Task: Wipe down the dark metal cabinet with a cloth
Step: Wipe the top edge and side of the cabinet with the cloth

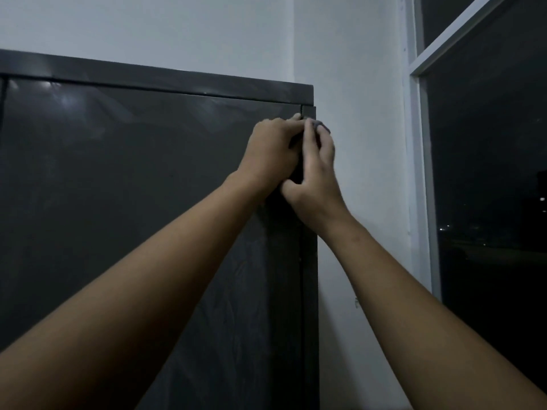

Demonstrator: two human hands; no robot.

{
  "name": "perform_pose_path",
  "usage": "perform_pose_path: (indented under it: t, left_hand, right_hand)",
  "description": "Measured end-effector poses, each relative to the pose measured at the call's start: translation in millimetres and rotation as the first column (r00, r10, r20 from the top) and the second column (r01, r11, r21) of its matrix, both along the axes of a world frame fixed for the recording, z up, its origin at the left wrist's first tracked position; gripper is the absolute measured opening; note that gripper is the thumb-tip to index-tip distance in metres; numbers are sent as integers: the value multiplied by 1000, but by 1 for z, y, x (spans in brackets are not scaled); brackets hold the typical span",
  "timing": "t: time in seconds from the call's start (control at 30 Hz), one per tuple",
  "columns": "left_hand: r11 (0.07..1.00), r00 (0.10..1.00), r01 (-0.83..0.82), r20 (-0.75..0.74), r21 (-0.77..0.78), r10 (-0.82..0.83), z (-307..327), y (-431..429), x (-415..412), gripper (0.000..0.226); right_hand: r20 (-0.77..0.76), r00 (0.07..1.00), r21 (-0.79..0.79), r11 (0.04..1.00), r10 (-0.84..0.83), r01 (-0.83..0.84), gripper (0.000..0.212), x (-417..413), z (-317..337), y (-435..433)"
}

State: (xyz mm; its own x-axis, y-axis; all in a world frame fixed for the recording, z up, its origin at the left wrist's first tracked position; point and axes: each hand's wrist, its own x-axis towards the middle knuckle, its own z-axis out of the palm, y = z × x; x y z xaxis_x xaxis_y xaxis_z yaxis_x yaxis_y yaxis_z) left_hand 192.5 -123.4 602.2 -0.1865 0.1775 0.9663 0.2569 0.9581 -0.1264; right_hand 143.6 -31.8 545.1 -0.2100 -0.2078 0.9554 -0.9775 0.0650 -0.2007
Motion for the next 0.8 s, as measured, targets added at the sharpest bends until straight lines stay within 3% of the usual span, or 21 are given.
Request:
perform_pose_path:
  t: [0.1, 0.17, 0.2, 0.27, 0.3, 0.37, 0.53, 0.63, 0.8]
  left_hand:
    - [915, 932, 248, 179, 317, -315, -1, -17, 28, 44]
    - [836, 865, 320, 221, 446, -450, -4, -33, 49, 54]
    - [870, 894, 256, 239, 422, -379, -6, -39, 60, 57]
    - [964, 976, -61, 218, 261, 3, -12, -50, 77, 56]
    - [957, 967, -227, 160, 179, 199, -16, -55, 85, 53]
    - [899, 904, -426, 79, 102, 420, -29, -67, 99, 50]
    - [848, 846, -525, 73, -68, 529, -56, -114, 112, 60]
    - [868, 847, -482, 189, -121, 497, -64, -144, 117, 64]
    - [879, 873, -452, 125, -152, 471, -74, -175, 134, 60]
  right_hand:
    - [-62, 982, 102, 977, -180, 185, 100, -3, 9, -16]
    - [-106, 963, 4, 968, -249, 251, 91, -10, 11, -24]
    - [-124, 948, -54, 956, -292, 287, 85, -13, 12, -30]
    - [-140, 916, -132, 924, -376, 359, 78, -16, 16, -40]
    - [-140, 908, -158, 915, -394, 372, 76, -17, 21, -44]
    - [-136, 909, -205, 909, -394, 363, 74, -15, 36, -50]
    - [-183, 926, -252, 926, -332, 282, 69, 0, 82, -65]
    - [-340, 904, -150, 964, -260, 221, 66, 15, 91, -82]
    - [-546, 814, 43, 964, -198, 263, 63, 24, 86, -93]
